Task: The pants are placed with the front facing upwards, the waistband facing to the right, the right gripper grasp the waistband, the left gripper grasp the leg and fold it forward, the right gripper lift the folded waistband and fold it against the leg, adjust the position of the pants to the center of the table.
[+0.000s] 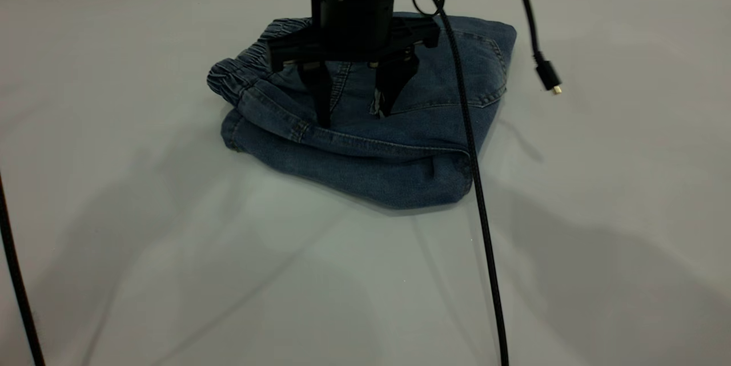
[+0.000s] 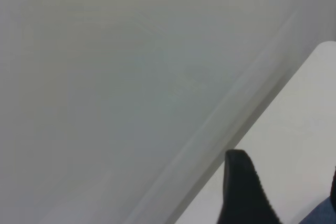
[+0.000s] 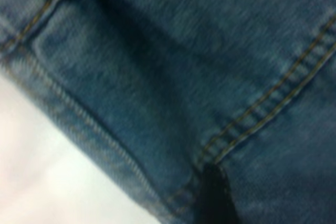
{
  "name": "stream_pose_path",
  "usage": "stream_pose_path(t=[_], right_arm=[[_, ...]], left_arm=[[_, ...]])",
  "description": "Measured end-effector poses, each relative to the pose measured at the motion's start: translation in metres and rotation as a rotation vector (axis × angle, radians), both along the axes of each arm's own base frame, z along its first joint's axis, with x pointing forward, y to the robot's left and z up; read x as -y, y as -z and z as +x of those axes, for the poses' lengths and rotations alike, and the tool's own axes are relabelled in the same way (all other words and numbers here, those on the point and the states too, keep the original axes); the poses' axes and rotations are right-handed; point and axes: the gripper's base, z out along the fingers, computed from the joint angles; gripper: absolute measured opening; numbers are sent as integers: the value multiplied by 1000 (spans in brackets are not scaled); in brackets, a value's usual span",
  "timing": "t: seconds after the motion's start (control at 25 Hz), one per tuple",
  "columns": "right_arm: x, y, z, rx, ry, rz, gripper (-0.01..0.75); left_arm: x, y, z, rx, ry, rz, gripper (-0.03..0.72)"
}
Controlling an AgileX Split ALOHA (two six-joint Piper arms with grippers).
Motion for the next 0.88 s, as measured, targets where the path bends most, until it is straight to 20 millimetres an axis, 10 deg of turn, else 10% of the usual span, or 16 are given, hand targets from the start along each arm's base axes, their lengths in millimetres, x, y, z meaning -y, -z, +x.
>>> stream_pose_path(t=[0.68,0.88], right_arm=[[-20,-44,7,70,-18,108,440],[-26,-22,16,126,36,151,440]], left_arm=[[-2,-8,-7,15,5,-8,378],[-2,-8,-6,14,5,-7,378]])
